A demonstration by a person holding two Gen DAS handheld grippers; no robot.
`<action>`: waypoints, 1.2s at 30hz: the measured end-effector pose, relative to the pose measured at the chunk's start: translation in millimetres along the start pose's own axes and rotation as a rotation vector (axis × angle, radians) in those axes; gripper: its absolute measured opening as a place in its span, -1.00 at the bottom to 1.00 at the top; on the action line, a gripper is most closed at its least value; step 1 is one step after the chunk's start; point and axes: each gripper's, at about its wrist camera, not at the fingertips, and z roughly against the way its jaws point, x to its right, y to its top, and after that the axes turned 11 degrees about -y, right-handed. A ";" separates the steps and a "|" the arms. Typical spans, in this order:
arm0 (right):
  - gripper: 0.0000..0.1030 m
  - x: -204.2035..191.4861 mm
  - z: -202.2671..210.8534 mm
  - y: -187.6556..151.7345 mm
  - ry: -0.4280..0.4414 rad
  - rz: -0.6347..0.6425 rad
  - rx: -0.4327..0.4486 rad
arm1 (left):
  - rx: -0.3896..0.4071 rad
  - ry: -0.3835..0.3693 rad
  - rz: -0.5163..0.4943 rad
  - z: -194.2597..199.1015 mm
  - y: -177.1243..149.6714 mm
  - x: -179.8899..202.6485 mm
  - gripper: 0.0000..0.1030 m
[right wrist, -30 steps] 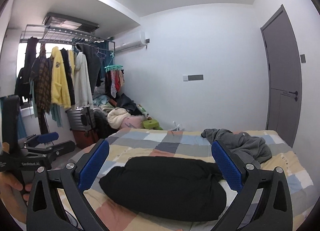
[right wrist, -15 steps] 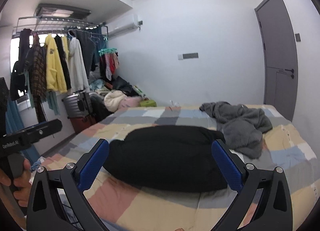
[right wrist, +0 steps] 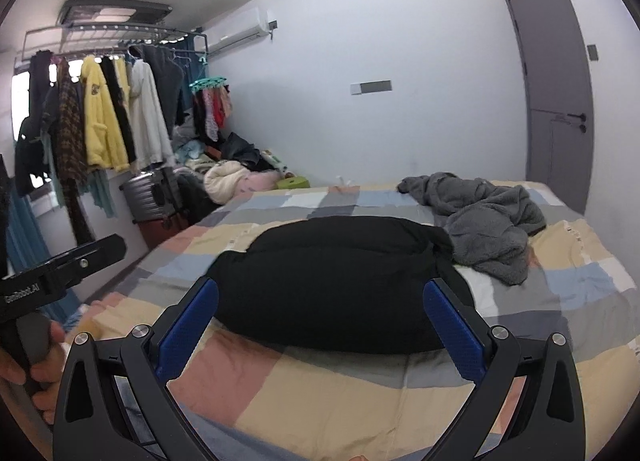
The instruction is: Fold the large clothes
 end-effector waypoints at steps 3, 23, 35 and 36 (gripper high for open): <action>1.00 -2.1 -7.3 -2.9 0.001 -0.003 -0.024 | -0.013 0.003 0.005 -5.4 -5.0 -2.6 0.99; 1.00 -4.3 -12.8 -8.3 -0.023 0.007 -0.053 | -0.062 0.010 0.021 -16.7 -12.2 -9.0 0.99; 1.00 -2.4 -16.6 -6.0 -0.050 0.007 -0.061 | -0.085 0.034 0.013 -23.2 -13.6 -10.9 1.00; 1.00 -2.3 -15.9 -6.4 -0.050 0.005 -0.059 | -0.083 0.034 0.013 -22.6 -13.7 -11.0 1.00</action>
